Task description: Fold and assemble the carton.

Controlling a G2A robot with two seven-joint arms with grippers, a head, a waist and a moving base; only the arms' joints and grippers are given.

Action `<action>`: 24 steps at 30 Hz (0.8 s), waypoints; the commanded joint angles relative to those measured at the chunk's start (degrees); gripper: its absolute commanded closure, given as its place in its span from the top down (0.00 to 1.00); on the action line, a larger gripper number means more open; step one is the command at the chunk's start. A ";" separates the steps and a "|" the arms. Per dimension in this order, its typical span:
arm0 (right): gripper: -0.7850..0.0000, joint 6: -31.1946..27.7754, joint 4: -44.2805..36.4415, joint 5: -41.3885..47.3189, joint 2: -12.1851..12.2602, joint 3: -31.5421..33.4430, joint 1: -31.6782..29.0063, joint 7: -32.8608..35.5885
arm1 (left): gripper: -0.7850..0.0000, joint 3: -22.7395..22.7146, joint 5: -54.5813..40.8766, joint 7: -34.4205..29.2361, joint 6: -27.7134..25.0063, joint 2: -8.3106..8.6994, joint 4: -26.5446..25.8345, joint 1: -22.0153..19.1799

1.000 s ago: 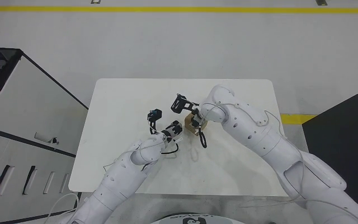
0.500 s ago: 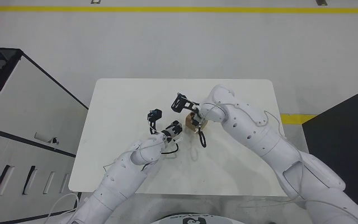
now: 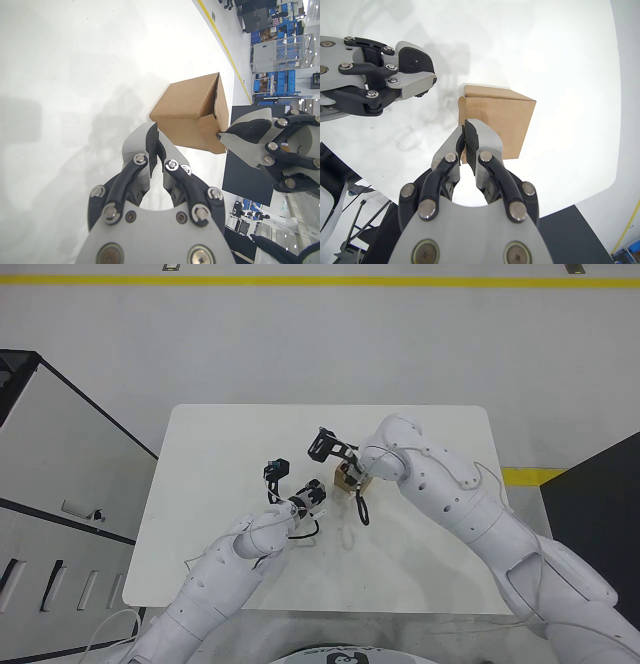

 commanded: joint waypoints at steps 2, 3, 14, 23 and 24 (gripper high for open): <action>0.00 -0.02 -0.22 -0.13 0.07 0.44 -0.04 0.00 | 0.00 0.00 0.00 0.00 0.00 0.00 0.00 0.00; 0.00 -0.01 -0.32 -0.16 0.09 0.61 -0.07 0.01 | 0.00 0.00 0.00 0.00 0.00 0.00 0.00 0.00; 0.00 0.21 -1.38 -1.42 0.52 2.46 -0.53 -0.05 | 0.00 0.00 0.00 0.00 0.00 0.00 0.00 0.00; 0.00 0.16 -2.32 -3.39 0.72 3.15 -0.96 -0.09 | 0.00 0.00 0.00 0.00 0.00 0.00 0.00 0.00; 0.00 0.06 -2.39 -3.83 0.72 3.08 -0.96 -0.08 | 0.00 0.00 0.00 0.00 0.00 0.00 0.00 0.00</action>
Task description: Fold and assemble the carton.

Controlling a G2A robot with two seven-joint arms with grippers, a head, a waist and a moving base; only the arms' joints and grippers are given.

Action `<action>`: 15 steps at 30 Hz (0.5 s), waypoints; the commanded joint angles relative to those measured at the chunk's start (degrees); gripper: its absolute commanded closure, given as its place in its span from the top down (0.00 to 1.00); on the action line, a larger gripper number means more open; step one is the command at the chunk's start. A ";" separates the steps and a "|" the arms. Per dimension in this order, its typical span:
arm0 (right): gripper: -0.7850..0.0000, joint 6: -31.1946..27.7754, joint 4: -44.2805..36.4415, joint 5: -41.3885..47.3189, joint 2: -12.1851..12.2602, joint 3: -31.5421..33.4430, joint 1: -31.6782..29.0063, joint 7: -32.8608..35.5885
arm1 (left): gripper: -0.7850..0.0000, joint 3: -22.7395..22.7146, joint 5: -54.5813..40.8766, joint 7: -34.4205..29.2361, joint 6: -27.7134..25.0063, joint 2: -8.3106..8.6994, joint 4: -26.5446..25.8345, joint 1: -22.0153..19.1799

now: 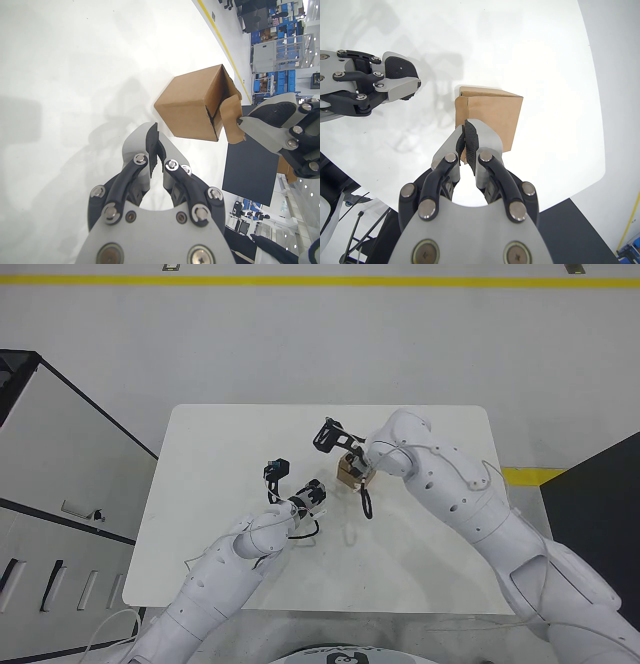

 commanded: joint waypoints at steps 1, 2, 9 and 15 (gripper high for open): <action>0.00 -0.13 -0.01 -0.78 -0.01 -0.18 -0.07 -0.04 | 0.00 0.00 0.00 0.00 0.00 0.00 0.00 0.00; 0.00 -0.19 0.04 -1.18 -0.04 -0.32 -0.13 -0.13 | 0.00 0.00 0.00 0.00 0.00 0.00 0.00 0.00; 0.00 0.11 -0.04 -5.00 -0.32 -1.58 -0.56 -1.19 | 0.00 0.00 0.00 0.00 0.00 0.00 0.00 0.00; 0.00 0.16 -0.04 -3.44 -0.44 -0.59 -0.78 -1.33 | 0.00 0.00 0.00 0.00 0.00 0.00 0.00 0.00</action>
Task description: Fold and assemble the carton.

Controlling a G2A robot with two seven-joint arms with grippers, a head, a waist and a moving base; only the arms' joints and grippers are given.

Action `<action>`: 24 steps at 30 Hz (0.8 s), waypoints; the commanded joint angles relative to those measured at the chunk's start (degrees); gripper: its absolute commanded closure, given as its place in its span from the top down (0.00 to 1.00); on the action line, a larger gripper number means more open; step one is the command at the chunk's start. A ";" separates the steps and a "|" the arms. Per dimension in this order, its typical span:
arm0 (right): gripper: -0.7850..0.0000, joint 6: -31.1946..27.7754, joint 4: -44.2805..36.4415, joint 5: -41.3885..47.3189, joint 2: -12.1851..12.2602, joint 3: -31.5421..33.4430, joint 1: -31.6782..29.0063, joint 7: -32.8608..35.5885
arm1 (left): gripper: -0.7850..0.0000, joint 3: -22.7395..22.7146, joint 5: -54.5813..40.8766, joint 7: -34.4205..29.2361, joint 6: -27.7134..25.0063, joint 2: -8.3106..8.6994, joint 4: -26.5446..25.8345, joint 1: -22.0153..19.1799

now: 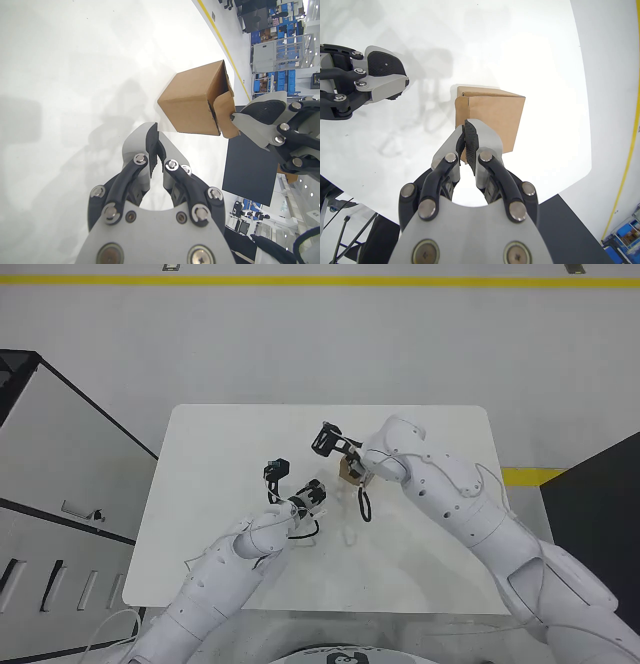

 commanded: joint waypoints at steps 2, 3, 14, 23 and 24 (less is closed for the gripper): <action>0.00 -0.09 0.26 1.50 0.04 0.99 -0.04 0.28 | 0.00 0.00 0.00 0.00 0.00 0.00 0.00 0.00; 0.04 0.06 0.44 1.92 0.07 1.35 -0.10 0.29 | 0.00 0.00 0.00 0.00 0.00 0.00 0.00 0.00; 0.38 -0.06 0.34 4.25 0.50 4.37 -0.67 0.23 | 0.00 0.00 0.00 0.00 0.00 0.00 0.00 0.00; 0.31 -0.37 2.50 5.86 0.53 5.64 -0.34 -0.38 | 0.00 0.00 0.00 0.00 0.00 0.00 0.00 0.00; 0.31 -0.47 2.81 6.00 0.52 5.71 -0.24 -0.45 | 0.00 0.00 0.00 0.00 0.00 0.00 0.00 0.00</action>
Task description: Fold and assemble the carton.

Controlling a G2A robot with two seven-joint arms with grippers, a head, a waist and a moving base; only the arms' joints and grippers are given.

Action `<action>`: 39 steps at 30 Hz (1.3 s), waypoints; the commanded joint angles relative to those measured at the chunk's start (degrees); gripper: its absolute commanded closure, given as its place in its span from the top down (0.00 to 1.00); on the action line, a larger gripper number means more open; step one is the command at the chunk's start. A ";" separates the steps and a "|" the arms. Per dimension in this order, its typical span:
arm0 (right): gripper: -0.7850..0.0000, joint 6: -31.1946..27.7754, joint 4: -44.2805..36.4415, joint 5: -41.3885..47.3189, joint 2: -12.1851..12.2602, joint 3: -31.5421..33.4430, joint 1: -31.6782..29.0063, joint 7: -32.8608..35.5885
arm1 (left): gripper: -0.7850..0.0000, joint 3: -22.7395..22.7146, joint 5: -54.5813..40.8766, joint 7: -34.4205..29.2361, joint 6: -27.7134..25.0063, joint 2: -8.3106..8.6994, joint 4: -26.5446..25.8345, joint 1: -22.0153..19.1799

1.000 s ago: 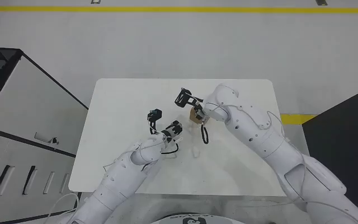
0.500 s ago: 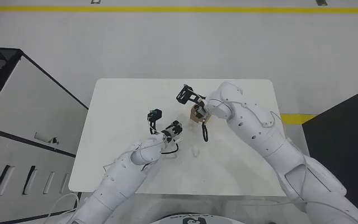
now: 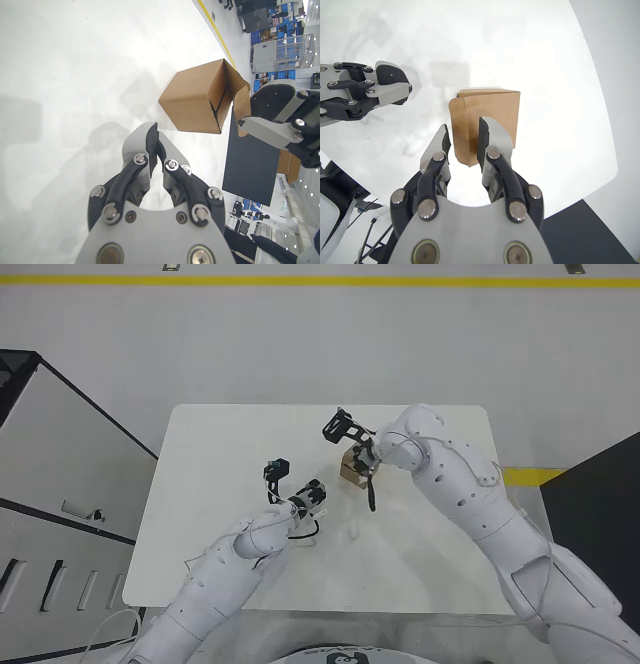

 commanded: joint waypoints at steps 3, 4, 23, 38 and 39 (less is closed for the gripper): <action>0.28 -0.35 1.12 0.09 -0.09 0.01 0.32 -0.39 | 0.00 0.00 0.00 0.00 0.00 0.00 0.00 0.00; 0.27 -0.42 1.33 -0.01 -0.11 -0.04 0.40 -0.49 | 0.00 0.00 0.00 0.00 0.00 0.00 0.00 0.00; 0.43 -1.93 4.10 -1.00 -0.41 -0.28 1.34 -2.00 | 0.00 0.00 0.00 0.00 0.00 0.00 0.00 0.00; 0.40 -3.20 6.75 0.53 -1.18 -1.53 2.56 -2.22 | 0.00 0.00 0.00 0.00 0.00 0.00 0.00 0.00; 0.37 -3.07 6.96 0.35 -1.23 -1.63 2.64 -2.38 | 0.00 0.00 0.00 0.00 0.00 0.00 0.00 0.00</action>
